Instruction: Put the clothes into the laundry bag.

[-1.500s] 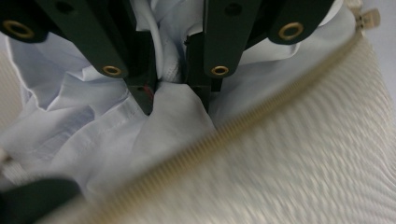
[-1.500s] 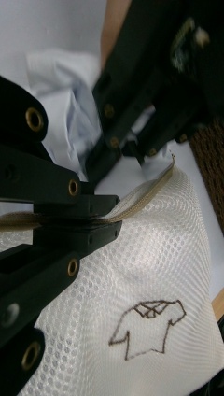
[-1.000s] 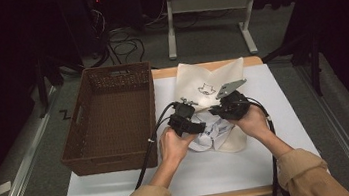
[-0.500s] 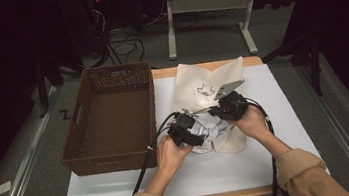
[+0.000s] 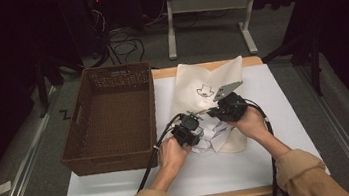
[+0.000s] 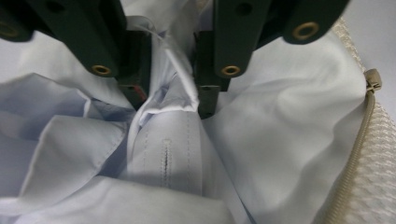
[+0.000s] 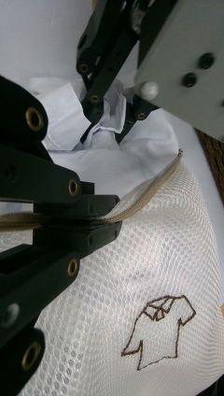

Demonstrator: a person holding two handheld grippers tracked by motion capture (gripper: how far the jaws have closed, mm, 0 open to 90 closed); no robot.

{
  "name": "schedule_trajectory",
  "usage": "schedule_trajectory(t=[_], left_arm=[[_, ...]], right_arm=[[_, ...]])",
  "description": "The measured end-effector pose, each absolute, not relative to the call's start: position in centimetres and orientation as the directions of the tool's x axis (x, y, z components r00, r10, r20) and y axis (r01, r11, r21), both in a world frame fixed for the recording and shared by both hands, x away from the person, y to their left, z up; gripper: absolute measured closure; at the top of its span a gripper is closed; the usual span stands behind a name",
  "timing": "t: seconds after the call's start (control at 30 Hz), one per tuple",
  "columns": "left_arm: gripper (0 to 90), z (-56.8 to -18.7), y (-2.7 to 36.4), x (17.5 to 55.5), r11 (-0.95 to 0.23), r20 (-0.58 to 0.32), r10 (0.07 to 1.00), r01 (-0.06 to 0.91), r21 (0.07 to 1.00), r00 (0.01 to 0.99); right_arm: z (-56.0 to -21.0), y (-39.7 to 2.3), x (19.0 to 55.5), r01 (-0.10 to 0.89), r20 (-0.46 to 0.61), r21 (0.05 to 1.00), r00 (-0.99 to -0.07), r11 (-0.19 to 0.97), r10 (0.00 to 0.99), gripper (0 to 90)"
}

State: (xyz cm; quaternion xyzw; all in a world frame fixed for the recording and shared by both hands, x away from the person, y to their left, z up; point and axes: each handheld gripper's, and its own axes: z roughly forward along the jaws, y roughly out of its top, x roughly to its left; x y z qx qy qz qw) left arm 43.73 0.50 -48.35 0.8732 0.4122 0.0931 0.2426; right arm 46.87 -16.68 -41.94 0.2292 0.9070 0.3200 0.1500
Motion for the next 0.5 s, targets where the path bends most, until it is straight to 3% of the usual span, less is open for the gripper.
schedule_trajectory(t=[0.33,0.5], left_arm=[[78.9,-46.3,1.4,44.0,-0.446,-0.18,0.745,0.68,0.582,0.643],[79.1,-46.8,1.1,44.7,-0.429,-0.19,0.748,0.683,0.591,0.636]], right_arm=[[-41.7,-16.6,46.7,0.319,-0.122,0.66,-0.847,0.68,0.517,87.1],[-41.5,-16.6,46.3,0.311,-0.13,0.649,-0.854,0.694,0.504,87.1]])
